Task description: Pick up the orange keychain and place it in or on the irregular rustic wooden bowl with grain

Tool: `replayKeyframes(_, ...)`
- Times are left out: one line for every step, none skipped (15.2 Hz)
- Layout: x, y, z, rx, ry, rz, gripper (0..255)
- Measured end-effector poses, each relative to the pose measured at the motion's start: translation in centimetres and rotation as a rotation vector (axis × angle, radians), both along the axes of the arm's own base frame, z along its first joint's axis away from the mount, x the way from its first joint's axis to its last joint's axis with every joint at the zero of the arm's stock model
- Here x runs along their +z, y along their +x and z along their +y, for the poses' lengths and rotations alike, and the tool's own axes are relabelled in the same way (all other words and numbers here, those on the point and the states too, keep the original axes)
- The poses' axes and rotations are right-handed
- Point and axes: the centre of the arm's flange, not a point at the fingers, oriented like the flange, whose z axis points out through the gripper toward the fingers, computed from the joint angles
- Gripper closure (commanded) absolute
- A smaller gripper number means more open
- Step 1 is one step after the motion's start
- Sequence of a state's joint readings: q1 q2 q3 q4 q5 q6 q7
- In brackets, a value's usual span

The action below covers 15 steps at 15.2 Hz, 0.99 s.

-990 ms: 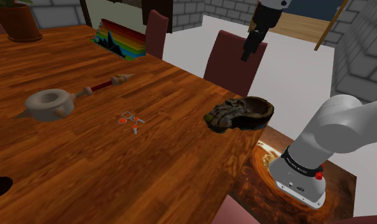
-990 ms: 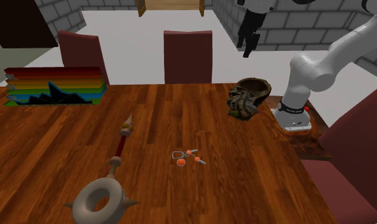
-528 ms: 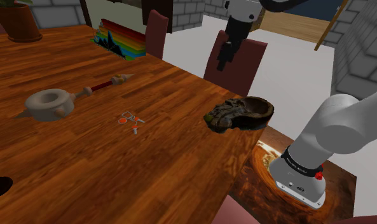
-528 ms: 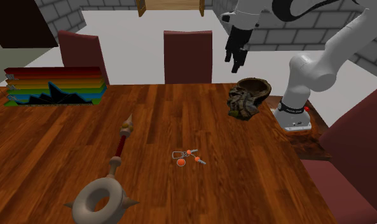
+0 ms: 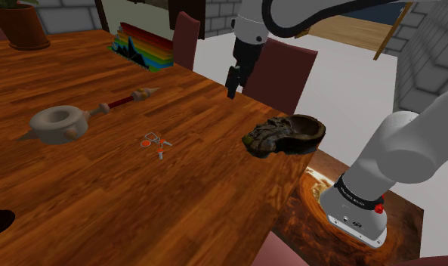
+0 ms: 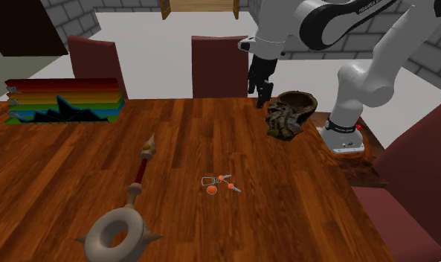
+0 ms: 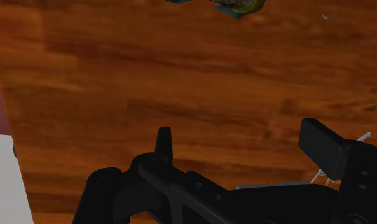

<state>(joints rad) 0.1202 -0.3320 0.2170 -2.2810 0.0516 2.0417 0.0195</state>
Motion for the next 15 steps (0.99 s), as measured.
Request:
replayKeyframes(-0.6,0.6,1.2,0.008,0.003,0.002,0)
replayKeyframes(-1.2,1.0,2.3,0.017,0.005,0.004,0)
replayKeyframes(-1.8,1.7,3.2,0.026,0.008,0.005,0)
replayKeyframes(-2.4,2.1,4.2,0.034,0.01,0.007,0)
replayKeyframes(-3.1,2.7,5.3,0.043,0.012,0.009,0)
replayKeyframes(-3.6,3.4,6.2,0.051,0.015,0.011,0)
replayKeyframes(-4.0,3.8,6.9,0.06,0.017,0.013,0)
replayKeyframes(-4.5,4.6,8.1,0.068,0.02,0.014,0)
replayKeyframes(-4.8,5.3,9.5,0.076,0.023,0.017,0)
replayKeyframes(-5.5,5.7,10.2,0.085,0.025,0.019,0)
replayKeyframes(-5.9,6.3,11.4,0.093,0.028,0.021,0)
replayKeyframes(-6.5,6.8,12.5,0.102,0.031,0.023,0)
replayKeyframes(-7.1,7.3,13.5,0.11,0.033,0.025,0)
replayKeyframes(-7.5,7.9,14.4,0.119,0.036,0.027,0)
replayKeyframes(-8.2,8.3,15.3,0.127,0.039,0.029,0)
